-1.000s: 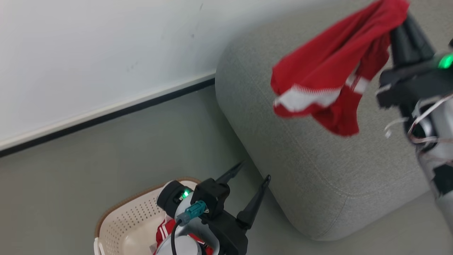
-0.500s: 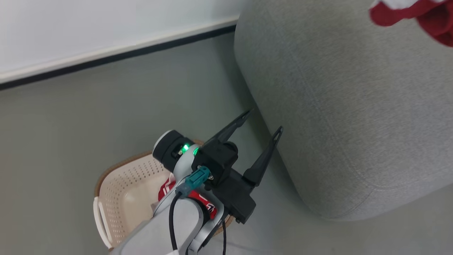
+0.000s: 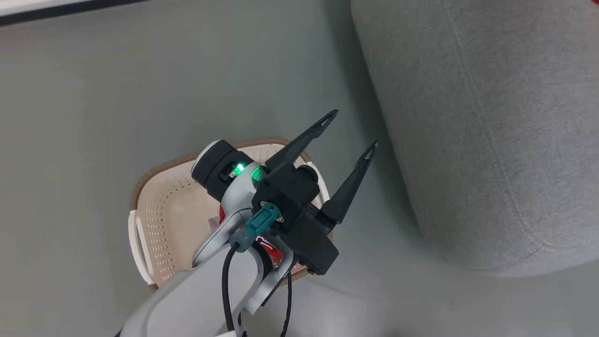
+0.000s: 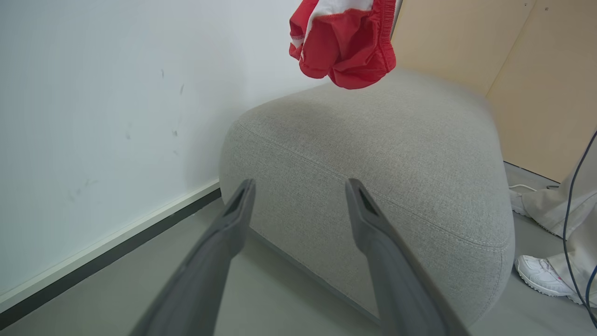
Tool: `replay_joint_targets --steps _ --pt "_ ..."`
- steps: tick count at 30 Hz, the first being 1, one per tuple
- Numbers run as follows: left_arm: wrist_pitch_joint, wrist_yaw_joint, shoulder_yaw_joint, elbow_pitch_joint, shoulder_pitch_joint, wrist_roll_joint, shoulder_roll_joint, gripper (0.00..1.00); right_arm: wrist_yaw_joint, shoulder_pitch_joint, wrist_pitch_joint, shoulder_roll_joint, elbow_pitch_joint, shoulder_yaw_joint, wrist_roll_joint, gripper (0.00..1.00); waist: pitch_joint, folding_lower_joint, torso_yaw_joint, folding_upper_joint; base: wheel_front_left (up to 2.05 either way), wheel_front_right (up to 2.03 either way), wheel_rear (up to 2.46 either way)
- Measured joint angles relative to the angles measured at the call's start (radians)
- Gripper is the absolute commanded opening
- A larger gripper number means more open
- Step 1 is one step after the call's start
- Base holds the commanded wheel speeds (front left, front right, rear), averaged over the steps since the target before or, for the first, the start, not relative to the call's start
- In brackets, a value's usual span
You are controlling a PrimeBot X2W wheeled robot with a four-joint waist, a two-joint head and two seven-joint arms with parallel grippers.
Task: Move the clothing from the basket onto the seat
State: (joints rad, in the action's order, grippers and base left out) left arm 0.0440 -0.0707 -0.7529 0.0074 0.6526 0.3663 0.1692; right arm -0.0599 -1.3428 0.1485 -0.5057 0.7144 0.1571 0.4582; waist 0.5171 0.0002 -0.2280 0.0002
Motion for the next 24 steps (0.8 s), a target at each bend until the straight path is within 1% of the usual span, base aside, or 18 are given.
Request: replay_joint_targets --steps 5,9,12,17,24 --pt "0.013 0.000 0.001 -0.016 0.017 -0.010 0.010 1.00 0.022 -0.036 0.028 -0.015 0.072 -0.021 -0.001 0.00 0.056 0.0000 0.014 -0.0001 0.00 0.00 0.00" --pt "0.018 -0.001 0.000 -0.021 0.026 -0.016 0.010 1.00 0.050 -0.037 0.039 -0.016 0.124 -0.025 -0.008 0.00 0.083 0.0000 0.017 -0.0001 0.00 0.00 0.00" --pt "0.025 -0.001 -0.002 -0.022 0.033 -0.017 0.010 1.00 0.061 -0.033 0.043 -0.022 0.181 -0.025 -0.018 0.00 0.099 -0.0001 0.019 -0.0001 0.00 0.00 0.00" --pt "0.025 0.000 -0.002 -0.022 0.041 -0.017 0.010 1.00 0.069 0.009 0.053 -0.019 0.253 -0.014 -0.023 0.00 0.114 -0.0002 0.034 -0.0001 0.00 0.00 0.00" --pt "0.025 0.000 -0.002 -0.018 0.048 -0.017 0.000 1.00 0.068 0.023 0.057 0.031 0.325 0.007 -0.026 0.00 0.127 -0.0002 0.062 -0.0001 0.00 0.00 0.00"
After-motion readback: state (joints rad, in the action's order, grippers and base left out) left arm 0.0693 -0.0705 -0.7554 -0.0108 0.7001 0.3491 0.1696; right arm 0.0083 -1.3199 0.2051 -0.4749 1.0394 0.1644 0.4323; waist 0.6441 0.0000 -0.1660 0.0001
